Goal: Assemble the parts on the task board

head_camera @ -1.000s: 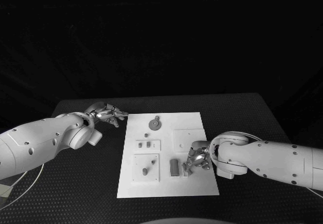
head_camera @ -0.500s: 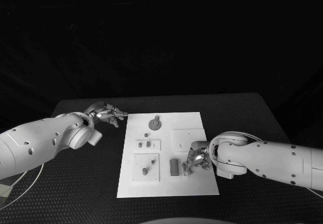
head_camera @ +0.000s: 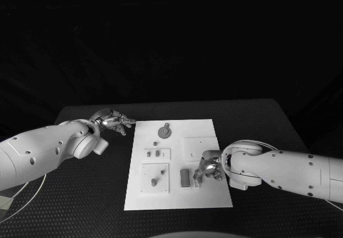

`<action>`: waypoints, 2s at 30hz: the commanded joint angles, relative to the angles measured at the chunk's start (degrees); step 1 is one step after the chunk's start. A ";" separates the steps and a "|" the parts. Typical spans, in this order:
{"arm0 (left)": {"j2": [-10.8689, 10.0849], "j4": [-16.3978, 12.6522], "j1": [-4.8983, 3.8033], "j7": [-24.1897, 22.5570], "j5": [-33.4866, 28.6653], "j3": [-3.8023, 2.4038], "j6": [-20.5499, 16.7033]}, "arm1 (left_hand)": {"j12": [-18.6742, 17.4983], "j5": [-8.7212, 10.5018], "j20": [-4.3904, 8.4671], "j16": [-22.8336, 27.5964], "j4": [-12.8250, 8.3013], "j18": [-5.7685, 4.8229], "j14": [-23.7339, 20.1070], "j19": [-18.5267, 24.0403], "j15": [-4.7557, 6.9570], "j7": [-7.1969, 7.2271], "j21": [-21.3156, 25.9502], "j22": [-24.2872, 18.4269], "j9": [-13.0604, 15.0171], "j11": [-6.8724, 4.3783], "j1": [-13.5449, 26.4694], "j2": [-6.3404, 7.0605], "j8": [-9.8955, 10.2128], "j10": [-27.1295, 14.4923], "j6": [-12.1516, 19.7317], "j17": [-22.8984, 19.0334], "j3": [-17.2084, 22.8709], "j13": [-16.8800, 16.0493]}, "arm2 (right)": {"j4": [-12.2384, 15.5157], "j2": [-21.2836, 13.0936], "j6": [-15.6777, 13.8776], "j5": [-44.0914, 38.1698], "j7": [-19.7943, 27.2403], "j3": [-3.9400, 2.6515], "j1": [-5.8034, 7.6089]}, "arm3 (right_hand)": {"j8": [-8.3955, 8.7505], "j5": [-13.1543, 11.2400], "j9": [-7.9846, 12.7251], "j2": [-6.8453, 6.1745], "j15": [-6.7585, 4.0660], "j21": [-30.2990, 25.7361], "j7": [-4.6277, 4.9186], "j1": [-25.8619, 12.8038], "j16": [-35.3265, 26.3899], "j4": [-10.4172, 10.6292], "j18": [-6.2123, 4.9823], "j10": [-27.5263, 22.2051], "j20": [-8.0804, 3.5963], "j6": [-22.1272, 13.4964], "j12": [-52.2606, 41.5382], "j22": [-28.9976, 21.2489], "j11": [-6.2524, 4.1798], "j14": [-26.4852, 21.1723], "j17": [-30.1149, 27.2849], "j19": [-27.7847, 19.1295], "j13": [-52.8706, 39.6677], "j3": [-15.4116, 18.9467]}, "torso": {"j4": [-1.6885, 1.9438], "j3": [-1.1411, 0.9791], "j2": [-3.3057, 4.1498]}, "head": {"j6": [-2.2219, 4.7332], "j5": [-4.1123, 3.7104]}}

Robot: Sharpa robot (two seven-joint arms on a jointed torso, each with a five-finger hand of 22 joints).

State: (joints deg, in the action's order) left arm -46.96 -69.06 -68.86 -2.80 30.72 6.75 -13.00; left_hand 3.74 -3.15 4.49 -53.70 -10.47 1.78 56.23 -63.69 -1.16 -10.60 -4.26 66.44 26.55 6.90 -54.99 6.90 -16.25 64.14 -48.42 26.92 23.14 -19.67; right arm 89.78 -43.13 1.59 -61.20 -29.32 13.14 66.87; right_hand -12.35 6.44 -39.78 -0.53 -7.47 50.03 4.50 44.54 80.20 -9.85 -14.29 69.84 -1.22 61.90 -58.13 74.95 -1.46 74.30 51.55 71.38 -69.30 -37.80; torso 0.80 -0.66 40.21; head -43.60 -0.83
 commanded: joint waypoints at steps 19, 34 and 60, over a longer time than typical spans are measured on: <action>0.06 -0.09 -0.08 0.24 0.37 -0.03 0.34 | 0.24 -0.07 0.14 0.29 0.12 0.82 0.10 -0.36 0.15 -0.08 0.23 -0.09 -0.08 0.19 0.76 -0.04 -0.27 -0.26 0.36 0.08 -0.25 -0.06 | 1.11 -0.34 3.10 0.22 2.02 0.08 -0.12 | -0.30 -0.02 0.49 2.20 -0.36 0.08 -0.19 -2.80 0.37 -1.47 -0.71 0.22 -0.06 0.85 -0.43 1.07 -0.53 -0.10 0.03 -0.10 -0.19 -0.47 | -0.01 0.00 -0.01 | -0.26 0.07; 0.03 -0.11 -0.08 0.58 0.51 -0.03 0.41 | 0.23 -0.06 0.14 0.30 0.14 0.82 0.10 -0.37 0.15 -0.08 0.23 -0.09 -0.09 0.19 0.75 -0.03 -0.27 -0.27 0.36 0.09 -0.23 -0.06 | 1.37 -0.44 2.51 1.54 2.19 0.08 -0.13 | -0.24 -0.03 0.91 3.71 -0.36 0.11 -0.19 -4.21 0.36 -2.05 -0.71 0.24 0.06 0.96 -0.39 1.05 -0.54 -0.16 -0.05 -0.26 -0.23 -0.75 | -0.01 0.00 0.00 | -0.14 -0.51; 0.01 -0.04 -0.08 0.67 0.65 -0.03 0.40 | 0.23 -0.06 0.14 0.31 0.18 0.83 0.11 -0.37 0.15 -0.08 0.23 -0.10 -0.11 0.19 0.75 -0.03 -0.28 -0.27 0.36 0.11 -0.22 -0.05 | 1.54 -0.52 2.29 2.25 2.56 0.08 -0.14 | -0.12 -0.02 1.92 -3.00 -0.43 -0.10 -0.19 -8.36 0.21 0.80 -0.71 0.13 -0.27 0.91 -0.16 0.88 -0.54 -0.14 -0.26 -0.06 -0.26 -1.33 | -0.02 0.00 0.01 | -0.33 -0.10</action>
State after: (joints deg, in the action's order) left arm -46.98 -69.00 -68.86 -1.89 31.17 6.76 -13.01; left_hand 3.74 -3.15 4.47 -53.70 -10.48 1.78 56.23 -63.67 -1.16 -10.61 -4.26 66.40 26.52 6.90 -54.79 6.70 -16.25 64.14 -48.41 26.94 23.14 -19.67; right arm 90.85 -43.86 3.52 -59.88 -28.56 13.25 66.82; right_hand -12.32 6.44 -37.94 -2.88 -7.49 50.03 4.33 36.21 80.20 -9.24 -14.34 70.02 -1.11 62.50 -58.35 74.95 -1.64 74.26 51.37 71.47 -69.51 -39.06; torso 0.79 -0.65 40.20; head -43.91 -0.99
